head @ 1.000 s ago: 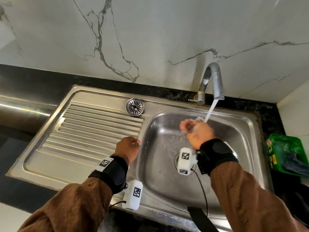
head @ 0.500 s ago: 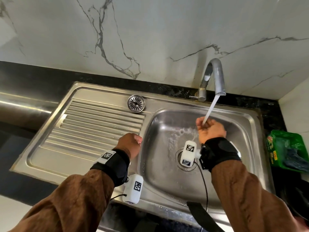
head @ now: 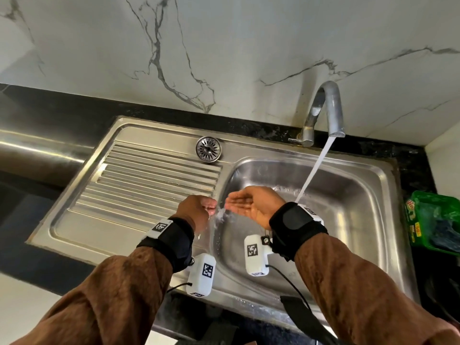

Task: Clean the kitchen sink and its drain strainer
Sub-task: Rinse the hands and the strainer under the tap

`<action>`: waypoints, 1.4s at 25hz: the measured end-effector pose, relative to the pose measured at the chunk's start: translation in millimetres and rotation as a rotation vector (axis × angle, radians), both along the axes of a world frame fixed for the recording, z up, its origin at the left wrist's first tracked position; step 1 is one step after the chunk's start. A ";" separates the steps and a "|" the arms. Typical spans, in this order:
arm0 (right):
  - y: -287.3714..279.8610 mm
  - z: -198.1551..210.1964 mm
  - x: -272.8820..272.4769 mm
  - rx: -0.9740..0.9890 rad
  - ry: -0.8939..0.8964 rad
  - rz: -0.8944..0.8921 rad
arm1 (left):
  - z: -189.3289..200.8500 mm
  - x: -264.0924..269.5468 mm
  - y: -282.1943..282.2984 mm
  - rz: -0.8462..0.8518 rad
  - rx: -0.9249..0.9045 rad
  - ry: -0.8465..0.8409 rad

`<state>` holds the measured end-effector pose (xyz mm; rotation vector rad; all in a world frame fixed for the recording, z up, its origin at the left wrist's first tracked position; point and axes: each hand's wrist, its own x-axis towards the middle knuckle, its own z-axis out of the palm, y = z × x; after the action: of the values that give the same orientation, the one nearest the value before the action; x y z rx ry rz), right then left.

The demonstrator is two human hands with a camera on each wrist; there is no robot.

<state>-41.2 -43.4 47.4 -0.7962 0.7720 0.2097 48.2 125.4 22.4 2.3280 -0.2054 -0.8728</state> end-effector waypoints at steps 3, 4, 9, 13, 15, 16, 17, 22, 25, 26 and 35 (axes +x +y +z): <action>-50.7 -6.6 -19.3 0.043 -0.029 -0.491 | 4.4 -7.1 -0.1 0.046 -0.060 -0.032; -74.9 -9.9 -25.8 0.081 -0.032 -0.689 | 4.7 -9.2 -0.1 0.058 -0.077 -0.042; -109.6 3.5 -33.6 0.060 -0.042 -0.839 | 2.8 -8.6 -0.5 0.008 -0.050 -0.069; -43.4 8.9 -8.9 0.185 -0.042 -0.413 | 3.9 -11.9 -4.7 -0.067 0.055 -0.139; -9.9 0.7 -2.6 0.059 0.009 -0.158 | 5.3 -11.5 -6.3 -0.080 0.085 -0.162; 2.9 -4.3 -2.5 -0.029 0.032 -0.025 | 6.1 -11.0 -6.7 -0.081 0.089 -0.162; 13.0 -5.2 -4.0 -0.092 0.050 0.089 | 7.1 -10.7 -6.8 -0.083 0.090 -0.162; -46.4 -5.1 -19.3 -0.057 -0.080 -0.459 | 5.0 -10.4 -4.2 -0.074 0.066 -0.169; -111.8 0.3 -30.1 0.098 -0.116 -0.937 | 0.1 -9.4 -2.3 -0.107 0.066 -0.182; -122.1 1.5 -29.3 0.103 -0.126 -0.952 | -0.3 -8.8 -2.2 -0.103 0.063 -0.180; -42.5 13.3 8.9 0.134 -0.003 -0.323 | 2.2 -7.7 -0.9 -0.132 0.080 -0.171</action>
<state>-32.3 -85.9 60.7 -0.5358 0.8626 -0.0290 40.5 124.5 24.6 2.4878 -0.4078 -0.7568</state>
